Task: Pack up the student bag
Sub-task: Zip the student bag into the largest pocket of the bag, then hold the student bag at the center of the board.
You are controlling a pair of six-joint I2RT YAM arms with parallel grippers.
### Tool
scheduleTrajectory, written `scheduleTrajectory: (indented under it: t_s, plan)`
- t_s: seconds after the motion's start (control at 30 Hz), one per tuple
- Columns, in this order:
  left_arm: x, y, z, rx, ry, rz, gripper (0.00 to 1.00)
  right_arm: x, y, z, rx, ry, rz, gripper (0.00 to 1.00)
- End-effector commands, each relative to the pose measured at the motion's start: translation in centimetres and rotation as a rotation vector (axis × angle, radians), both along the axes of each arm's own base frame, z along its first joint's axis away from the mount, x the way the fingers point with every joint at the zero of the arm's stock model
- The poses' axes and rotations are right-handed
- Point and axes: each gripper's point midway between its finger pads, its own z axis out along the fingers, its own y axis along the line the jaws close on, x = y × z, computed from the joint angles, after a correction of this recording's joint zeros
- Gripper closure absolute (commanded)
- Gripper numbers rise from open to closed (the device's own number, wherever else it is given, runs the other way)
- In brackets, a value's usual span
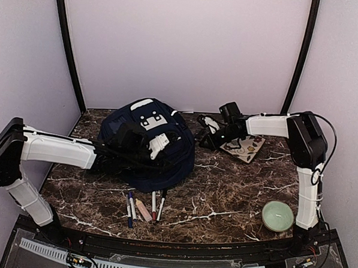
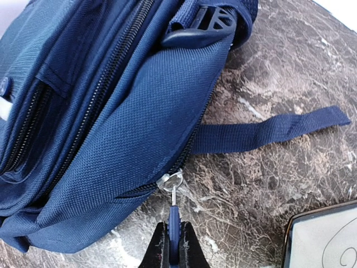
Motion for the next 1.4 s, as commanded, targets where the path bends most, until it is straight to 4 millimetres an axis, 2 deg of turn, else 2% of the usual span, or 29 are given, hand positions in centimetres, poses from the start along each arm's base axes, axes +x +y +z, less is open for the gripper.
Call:
scheduleTrajectory:
  t_s: [0.0,0.13,0.3,0.4,0.67,0.77,0.87,0.97,1.0,1.07,1.1,1.2,1.37]
  plan:
    - [1.8,-4.3,1.0,-0.041,-0.013,-0.003,0.48,1.1,-0.7,3.2,0.044,-0.063,-0.023,1.0]
    - [3.4,-6.4,-0.2,0.03,-0.028,0.007,0.46,1.1,-0.5,3.7,0.058,-0.064,-0.02,1.0]
    - [5.4,-7.2,-1.5,0.093,-0.045,0.096,0.45,0.9,-0.5,3.8,0.064,-0.065,-0.018,1.0]
    - [6.2,-7.1,-2.5,0.125,-0.04,0.145,0.46,0.8,-0.5,3.7,0.066,-0.059,-0.017,1.0]
    - [7.7,-6.4,-3.5,0.203,-0.133,0.205,0.49,0.7,-0.3,3.3,0.074,-0.043,-0.015,1.0]
    - [8.5,-6.0,-4.3,0.264,-0.169,0.237,0.55,0.7,-0.3,3.2,0.077,-0.04,-0.015,1.0]
    - [9.4,-5.2,-4.4,0.318,-0.24,0.292,0.56,0.6,-0.3,3.2,0.08,-0.034,-0.015,1.0]
    - [10.0,-4.6,-4.5,0.355,-0.282,0.334,0.66,0.6,-0.3,3.2,0.08,-0.033,-0.016,1.0]
    - [10.2,-4.3,-4.4,0.365,-0.293,0.349,0.73,0.7,-0.2,3.2,0.08,-0.033,-0.016,1.0]
    - [10.4,-4.0,-4.4,0.379,-0.305,0.366,0.95,0.7,-0.2,3.2,0.079,-0.034,-0.017,1.0]
    - [10.4,-3.9,-4.4,0.386,-0.308,0.368,1.0,0.7,-0.3,3.1,0.077,-0.033,-0.018,1.0]
    - [10.2,-3.9,-3.5,0.377,-0.305,0.358,1.0,1.2,-0.4,2.7,0.065,-0.032,-0.037,1.0]
    - [8.2,-4.2,-2.0,0.283,-0.268,0.279,1.0,3.4,-1.1,1.7,0.02,-0.031,-0.092,1.0]
